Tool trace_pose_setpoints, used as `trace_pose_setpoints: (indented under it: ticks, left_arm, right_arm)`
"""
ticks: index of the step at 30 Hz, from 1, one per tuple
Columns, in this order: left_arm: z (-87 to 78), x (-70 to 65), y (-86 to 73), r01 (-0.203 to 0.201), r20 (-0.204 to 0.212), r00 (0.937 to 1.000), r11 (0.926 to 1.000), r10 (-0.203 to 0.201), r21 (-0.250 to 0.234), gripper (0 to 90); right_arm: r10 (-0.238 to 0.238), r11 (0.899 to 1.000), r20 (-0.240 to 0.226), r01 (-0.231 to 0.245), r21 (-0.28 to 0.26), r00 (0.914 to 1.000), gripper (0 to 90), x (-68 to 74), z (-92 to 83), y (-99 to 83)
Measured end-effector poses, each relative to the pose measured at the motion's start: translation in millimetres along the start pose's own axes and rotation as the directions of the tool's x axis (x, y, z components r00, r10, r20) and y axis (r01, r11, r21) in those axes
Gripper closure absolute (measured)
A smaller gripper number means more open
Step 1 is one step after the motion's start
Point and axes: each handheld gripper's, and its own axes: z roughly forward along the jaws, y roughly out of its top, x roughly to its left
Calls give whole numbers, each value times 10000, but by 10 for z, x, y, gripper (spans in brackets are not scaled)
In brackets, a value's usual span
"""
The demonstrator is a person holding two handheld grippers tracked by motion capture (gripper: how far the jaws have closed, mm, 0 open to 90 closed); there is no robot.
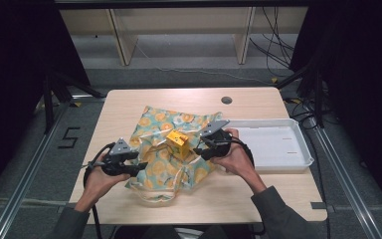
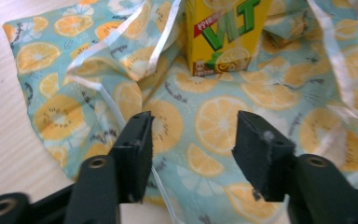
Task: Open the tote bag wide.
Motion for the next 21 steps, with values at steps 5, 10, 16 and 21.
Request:
trace_pose_setpoints:
  ticks: [5, 10, 16, 21]
  left_arm:
    - [-108, -93, -124, 807, -550, 9950, 9957, -831, -451, 275]
    - [-212, -214, -287, 1148, -722, 9901, 9903, -1205, -779, 243]
    - [-377, -324, -450, 1225, -883, 9875, 9880, -1309, -945, 221]
    - [-436, -383, -582, 1252, -770, 9886, 9904, -1296, -591, 210]
  right_arm:
    - [-84, 9987, -34, 82, -503, 10000, 444, -38, -13, 36]
    - [-15, 9991, -141, 9, -417, 9999, 433, -41, -11, 28]
    - [35, 9990, -107, -40, -439, 9999, 427, -36, 5, 26]
    - [-87, 9989, -65, 84, -453, 9999, 421, -22, 22, 33]
